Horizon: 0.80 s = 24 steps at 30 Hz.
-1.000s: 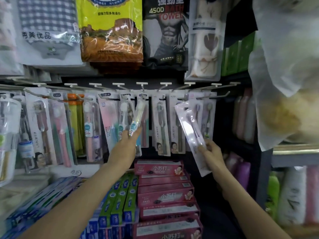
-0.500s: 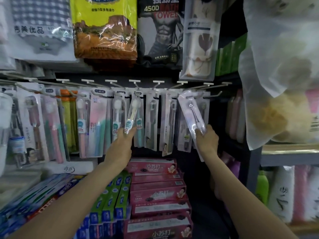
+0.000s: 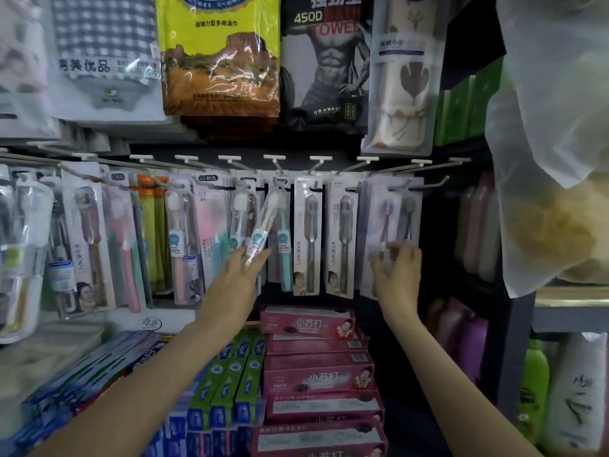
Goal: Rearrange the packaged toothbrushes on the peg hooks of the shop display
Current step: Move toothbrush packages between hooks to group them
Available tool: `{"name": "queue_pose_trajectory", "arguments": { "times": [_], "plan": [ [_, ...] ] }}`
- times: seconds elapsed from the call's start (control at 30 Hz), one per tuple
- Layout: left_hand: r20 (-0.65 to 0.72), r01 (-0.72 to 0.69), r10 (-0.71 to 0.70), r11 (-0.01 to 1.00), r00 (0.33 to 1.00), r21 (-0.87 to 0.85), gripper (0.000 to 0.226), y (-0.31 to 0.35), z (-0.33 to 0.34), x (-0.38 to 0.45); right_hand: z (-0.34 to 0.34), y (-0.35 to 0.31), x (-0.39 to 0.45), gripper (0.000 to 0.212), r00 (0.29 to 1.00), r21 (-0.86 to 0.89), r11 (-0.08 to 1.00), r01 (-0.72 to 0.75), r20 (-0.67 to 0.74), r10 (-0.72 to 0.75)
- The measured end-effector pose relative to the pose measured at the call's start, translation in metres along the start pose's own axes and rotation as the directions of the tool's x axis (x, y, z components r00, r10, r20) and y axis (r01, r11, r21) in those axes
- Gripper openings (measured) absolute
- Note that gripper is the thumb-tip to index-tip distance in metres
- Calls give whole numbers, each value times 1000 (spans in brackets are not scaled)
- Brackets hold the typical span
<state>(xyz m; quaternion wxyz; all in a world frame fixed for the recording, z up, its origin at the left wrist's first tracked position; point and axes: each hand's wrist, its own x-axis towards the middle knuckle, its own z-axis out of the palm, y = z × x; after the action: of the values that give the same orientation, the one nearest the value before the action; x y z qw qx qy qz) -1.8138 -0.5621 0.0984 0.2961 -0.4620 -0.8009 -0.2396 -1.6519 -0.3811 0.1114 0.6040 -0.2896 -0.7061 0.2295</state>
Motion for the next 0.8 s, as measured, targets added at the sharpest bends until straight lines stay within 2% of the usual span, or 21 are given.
{"name": "queue_pose_trajectory", "arguments": {
  "times": [0.07, 0.13, 0.17, 0.3, 0.37, 0.43, 0.6, 0.67, 0.8],
  "plan": [
    [-45, -56, 56, 998, 997, -1, 70, -4, 0, -2, 13, -6, -6, 17, 990, -8, 995, 103, 101, -102],
    [-59, -96, 95, 995, 994, -11, 68, -6, -1, -5, 29, -9, -11, 21, 967, -28, 990, 137, 219, -127],
    [-59, -109, 108, 994, 992, -14, 68, -7, -1, -6, 36, -10, -14, 25, 965, -30, 992, 126, 234, -116],
    [-105, -191, 190, 982, 976, 2, 69, -9, -2, -8, 56, -6, -18, 49, 985, 44, 992, -119, 127, 113],
    [-119, -182, 183, 983, 976, 22, 69, -12, -2, -9, 64, -4, -14, 60, 951, 147, 948, -282, 171, 256],
    [-131, -187, 192, 981, 973, 47, 71, -12, -1, -9, 71, -2, -10, 61, 916, 223, 896, -383, 216, 338],
    [-145, -178, 182, 983, 972, 45, 71, -13, 4, -9, 69, 3, -7, 59, 914, 210, 898, -386, 219, 342],
    [-137, -168, 172, 985, 975, 45, 71, -13, 5, -8, 64, 2, -6, 65, 919, 193, 914, -356, 252, 304],
    [-124, -163, 167, 986, 978, 41, 73, -13, 5, -8, 54, -3, -2, 70, 884, 105, 926, -364, 351, 307]
  ]
}}
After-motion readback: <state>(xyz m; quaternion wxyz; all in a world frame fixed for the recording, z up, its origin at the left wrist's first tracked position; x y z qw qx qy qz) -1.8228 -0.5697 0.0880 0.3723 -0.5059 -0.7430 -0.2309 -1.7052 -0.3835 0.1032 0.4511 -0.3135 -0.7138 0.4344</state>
